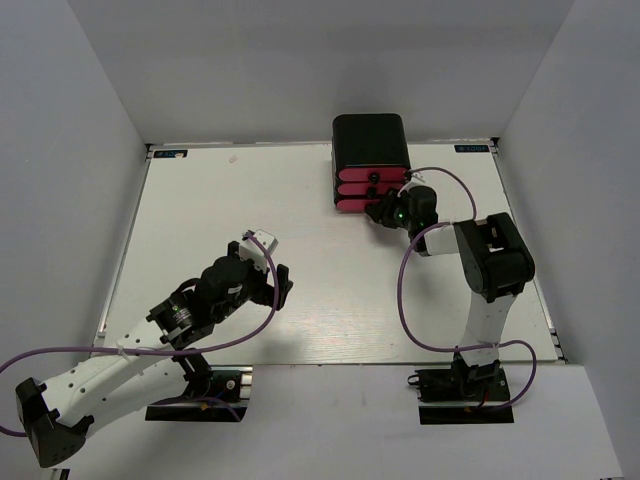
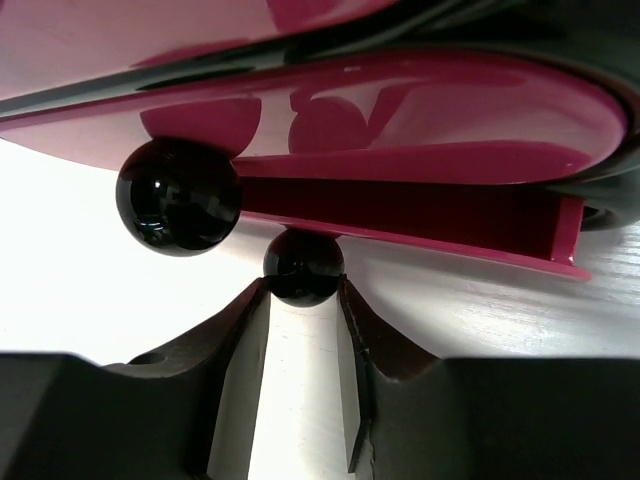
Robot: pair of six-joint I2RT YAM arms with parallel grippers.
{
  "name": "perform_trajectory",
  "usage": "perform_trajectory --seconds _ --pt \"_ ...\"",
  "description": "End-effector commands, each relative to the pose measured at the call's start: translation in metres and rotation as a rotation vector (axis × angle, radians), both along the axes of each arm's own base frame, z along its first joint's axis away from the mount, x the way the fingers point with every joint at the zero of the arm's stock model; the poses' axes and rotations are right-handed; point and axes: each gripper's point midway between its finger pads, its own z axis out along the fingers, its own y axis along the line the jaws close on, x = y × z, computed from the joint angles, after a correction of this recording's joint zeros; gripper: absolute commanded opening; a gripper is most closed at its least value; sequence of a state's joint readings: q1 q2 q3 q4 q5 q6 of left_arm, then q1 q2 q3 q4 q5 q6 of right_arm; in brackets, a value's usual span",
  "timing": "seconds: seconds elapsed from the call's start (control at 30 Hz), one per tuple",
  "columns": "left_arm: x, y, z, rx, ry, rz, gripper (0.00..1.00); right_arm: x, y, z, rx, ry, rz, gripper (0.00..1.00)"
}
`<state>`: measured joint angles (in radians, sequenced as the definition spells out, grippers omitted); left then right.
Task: Sort the stationery into containers
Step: Close the drawer in the storage box, then reset both arms
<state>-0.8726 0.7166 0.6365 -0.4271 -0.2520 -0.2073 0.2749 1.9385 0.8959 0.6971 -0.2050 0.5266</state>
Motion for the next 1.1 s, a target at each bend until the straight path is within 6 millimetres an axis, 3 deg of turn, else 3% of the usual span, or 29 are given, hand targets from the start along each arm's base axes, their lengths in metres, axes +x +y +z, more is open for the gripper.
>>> perform_trajectory --seconds 0.0,0.63,0.73,0.93,0.97,1.07 --pt "0.002 0.001 0.006 -0.004 -0.014 0.009 1.00 0.024 -0.003 0.029 0.014 -0.114 -0.016 0.36" --pt "0.003 0.000 0.002 0.011 -0.003 0.008 1.00 0.049 -0.002 0.036 0.071 -0.131 0.043 0.36" --pt "0.003 0.000 0.002 0.011 -0.003 0.008 1.00 0.050 0.000 0.037 0.080 -0.132 0.055 0.43" --pt "0.003 0.000 0.002 0.011 -0.003 0.008 1.00 0.043 -0.001 0.039 0.075 -0.135 0.057 0.71" --pt "0.003 0.000 0.002 0.011 -0.003 0.008 1.00 0.037 -0.006 0.030 0.067 -0.114 0.050 0.72" --pt "0.003 0.000 0.002 0.011 -0.003 0.008 1.00 0.028 -0.010 0.038 0.056 -0.129 0.048 0.77"
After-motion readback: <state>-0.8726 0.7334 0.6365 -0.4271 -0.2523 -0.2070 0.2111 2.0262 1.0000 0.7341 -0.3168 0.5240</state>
